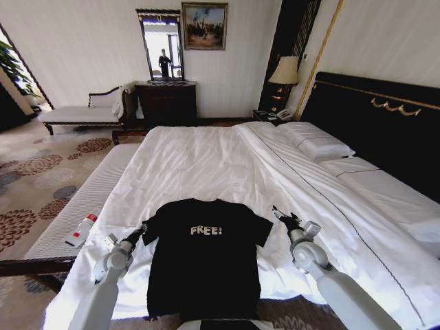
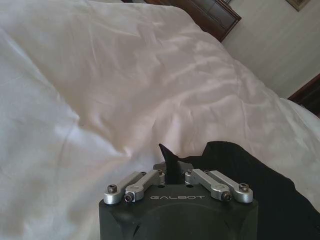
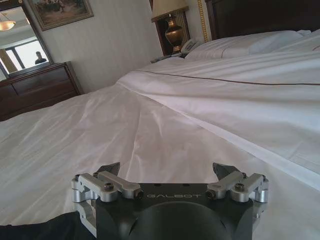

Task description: Fold the clothes on the bed.

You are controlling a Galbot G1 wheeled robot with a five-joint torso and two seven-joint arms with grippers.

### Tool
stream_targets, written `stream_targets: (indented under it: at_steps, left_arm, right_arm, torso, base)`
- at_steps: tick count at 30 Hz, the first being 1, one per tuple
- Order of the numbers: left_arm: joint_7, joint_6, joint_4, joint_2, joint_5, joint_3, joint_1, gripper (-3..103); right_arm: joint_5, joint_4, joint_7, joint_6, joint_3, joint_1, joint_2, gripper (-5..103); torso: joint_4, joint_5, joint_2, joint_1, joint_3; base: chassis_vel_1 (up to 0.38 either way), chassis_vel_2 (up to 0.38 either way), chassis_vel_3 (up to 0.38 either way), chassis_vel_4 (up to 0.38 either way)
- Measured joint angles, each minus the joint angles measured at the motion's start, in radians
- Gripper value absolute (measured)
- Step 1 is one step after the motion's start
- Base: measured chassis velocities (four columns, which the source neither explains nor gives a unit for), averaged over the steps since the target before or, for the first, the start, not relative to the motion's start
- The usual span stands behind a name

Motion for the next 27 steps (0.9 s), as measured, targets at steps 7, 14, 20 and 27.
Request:
stream_targets:
  at_steps: [7, 14, 20, 27]
  left_arm:
    - [0.002, -0.009, -0.01, 0.006, -0.002, -0.021, 0.01, 0]
    - [0.01, -0.024, -0.021, 0.021, -0.016, -0.061, 0.043, 0]
    - [0.005, -0.035, -0.009, 0.021, -0.024, -0.073, 0.038, 0]
    - [-0.018, -0.067, -0.002, 0.005, -0.025, -0.076, 0.03, 7]
  right_arm:
    - [-0.002, 0.0, 0.0, 0.0, 0.0, -0.001, 0.003, 100]
    - [0.0, -0.004, 0.0, 0.0, -0.004, 0.011, 0.003, 100]
    - [0.005, -0.005, 0.0, -0.001, -0.011, 0.022, 0.004, 100]
    - [0.012, -0.016, 0.0, -0.001, -0.012, 0.027, 0.006, 100]
  torso:
    - [-0.0001, -0.0001, 0.0, 0.0, 0.0]
    - [0.0, 0.0, 0.0, 0.0, 0.0]
    - [0.0, 0.0, 0.0, 0.0, 0.0]
    - [0.0, 0.0, 0.0, 0.0, 0.0]
  base:
    - [0.0, 0.0, 0.0, 0.0]
    - [0.0, 0.0, 0.0, 0.0]
    - [0.0, 0.0, 0.0, 0.0]
    - [0.0, 0.0, 0.0, 0.0]
